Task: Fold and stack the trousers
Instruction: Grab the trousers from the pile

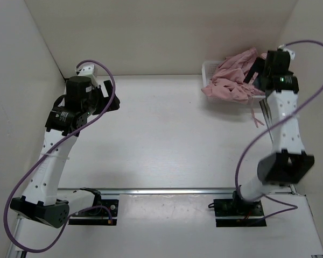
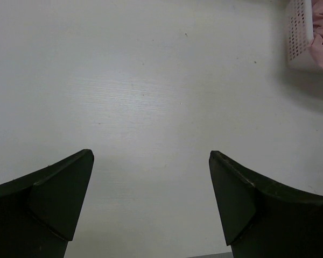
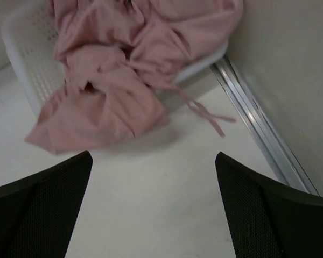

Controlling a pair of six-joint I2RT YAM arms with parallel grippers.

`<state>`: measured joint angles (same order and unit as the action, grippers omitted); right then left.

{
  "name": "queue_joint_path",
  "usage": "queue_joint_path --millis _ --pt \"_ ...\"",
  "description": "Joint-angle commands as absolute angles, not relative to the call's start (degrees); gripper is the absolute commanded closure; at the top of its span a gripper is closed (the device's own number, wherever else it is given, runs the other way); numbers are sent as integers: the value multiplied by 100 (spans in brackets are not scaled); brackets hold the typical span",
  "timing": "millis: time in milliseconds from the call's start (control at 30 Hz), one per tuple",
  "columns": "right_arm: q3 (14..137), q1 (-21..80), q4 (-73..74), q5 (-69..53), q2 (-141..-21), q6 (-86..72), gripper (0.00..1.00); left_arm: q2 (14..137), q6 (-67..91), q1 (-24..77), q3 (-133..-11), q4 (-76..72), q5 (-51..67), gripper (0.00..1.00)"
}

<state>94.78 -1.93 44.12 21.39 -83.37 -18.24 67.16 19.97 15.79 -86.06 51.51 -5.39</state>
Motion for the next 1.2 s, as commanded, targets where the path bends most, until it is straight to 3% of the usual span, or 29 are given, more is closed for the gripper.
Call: queue_joint_path --millis 0,267,333,433,467,533,567,633,733,767,933,1167 --pt "11128 -658 4692 1092 -9787 -1758 0 6749 2136 1547 -8561 5212 -484 0" --pt "14286 -967 5124 598 -13058 -1863 0 7093 2259 1547 -8631 5212 -685 0" --pt "14475 -1020 5046 598 -13515 -1863 2 7224 2259 1547 -8684 5212 -686 0" --pt "14476 -1020 4756 475 -13807 -1863 12 7295 2259 1547 -8684 5212 -738 0" --pt "14476 -1020 4607 422 -13860 -1915 23 7356 2259 1547 -8684 5212 -738 0" --pt "14476 -1020 4483 352 -13931 -1916 33 7427 2311 1547 -8684 5212 -738 0" --pt "14476 -1020 4430 352 -13983 -1977 47 7505 2312 1547 -8736 5212 -738 0" --pt "14476 -1020 4333 299 -13983 -1978 60 7576 2312 1547 -8797 5212 -791 0" --pt "14476 -1020 4280 141 -13879 -2039 96 7690 2312 1547 -8798 5212 -791 0" --pt "14423 -1020 4280 62 -13800 -2039 100 7690 2312 1547 -8850 5212 -791 0" --pt "14422 -888 4228 -175 -12957 -1961 100 7559 2312 1547 -8851 5212 -677 0" --pt "14923 -212 4114 -553 -10865 -1583 100 7049 2416 1547 -8798 5335 -624 0"
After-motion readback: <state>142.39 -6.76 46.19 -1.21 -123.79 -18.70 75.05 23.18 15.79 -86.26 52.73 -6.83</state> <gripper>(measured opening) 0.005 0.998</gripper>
